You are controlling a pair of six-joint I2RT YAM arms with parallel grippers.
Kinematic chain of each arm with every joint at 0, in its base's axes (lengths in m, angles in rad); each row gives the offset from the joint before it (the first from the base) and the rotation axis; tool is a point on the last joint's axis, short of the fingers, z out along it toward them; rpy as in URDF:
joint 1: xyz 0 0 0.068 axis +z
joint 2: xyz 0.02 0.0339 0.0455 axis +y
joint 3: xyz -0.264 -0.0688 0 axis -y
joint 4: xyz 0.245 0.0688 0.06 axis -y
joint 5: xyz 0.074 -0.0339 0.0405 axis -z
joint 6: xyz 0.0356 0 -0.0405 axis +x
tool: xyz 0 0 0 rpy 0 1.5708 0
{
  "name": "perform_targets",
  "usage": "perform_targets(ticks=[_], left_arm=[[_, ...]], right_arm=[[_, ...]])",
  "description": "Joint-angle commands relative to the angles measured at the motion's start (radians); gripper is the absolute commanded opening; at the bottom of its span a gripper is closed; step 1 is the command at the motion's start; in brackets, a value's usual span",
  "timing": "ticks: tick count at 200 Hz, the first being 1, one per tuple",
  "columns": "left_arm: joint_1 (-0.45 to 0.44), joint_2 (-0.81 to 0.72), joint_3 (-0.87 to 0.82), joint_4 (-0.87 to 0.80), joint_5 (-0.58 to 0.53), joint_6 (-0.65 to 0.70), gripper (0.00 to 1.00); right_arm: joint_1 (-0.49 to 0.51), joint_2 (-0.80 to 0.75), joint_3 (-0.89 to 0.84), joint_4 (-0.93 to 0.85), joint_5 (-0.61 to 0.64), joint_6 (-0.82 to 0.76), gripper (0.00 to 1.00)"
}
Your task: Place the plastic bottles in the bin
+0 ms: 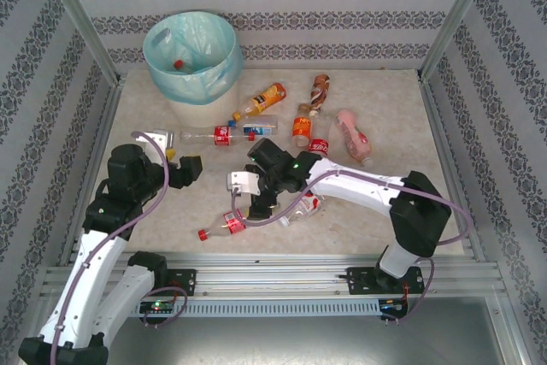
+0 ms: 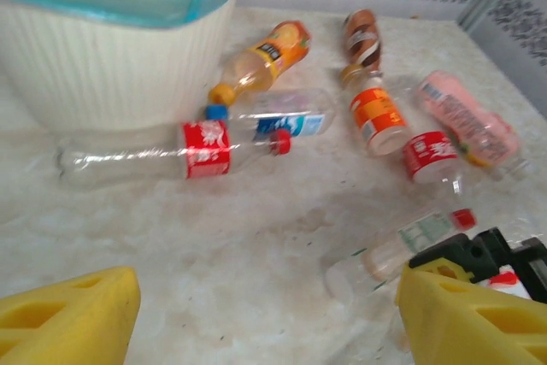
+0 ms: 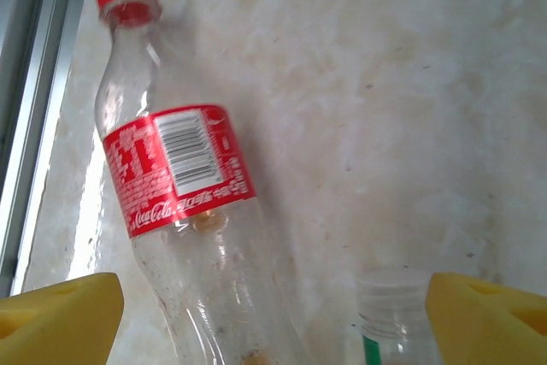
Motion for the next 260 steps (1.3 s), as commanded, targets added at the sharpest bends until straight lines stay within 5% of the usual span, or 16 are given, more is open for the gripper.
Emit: perform_targets(ticks=[1, 63, 130, 162, 197, 260], left_arm=[[-0.009, -0.025, -0.04, 0.009, -0.103, -0.059, 0.81], [-0.009, 0.011, -0.099, 0.03, 0.0, -0.091, 0.89], [-0.008, 0.037, -0.088, 0.009, -0.08, -0.086, 1.0], [-0.008, 0.037, -0.082, 0.003, -0.102, -0.081, 1.0], [-0.008, 0.032, -0.074, -0.003, -0.127, -0.073, 1.0], [-0.007, -0.017, 0.058, 0.006, -0.231, -0.027, 1.0]], right_arm=[[0.023, 0.033, 0.004, -0.031, 0.004, -0.101, 0.91], [0.083, 0.11, -0.016, -0.021, 0.055, -0.12, 0.91], [0.103, 0.207, 0.025, 0.002, 0.103, -0.115, 0.89], [0.104, 0.245, 0.058, -0.008, 0.111, -0.129, 0.83], [0.106, 0.265, 0.098, -0.044, 0.106, -0.132, 0.66], [0.102, 0.118, 0.11, -0.037, 0.025, -0.059, 0.52]])
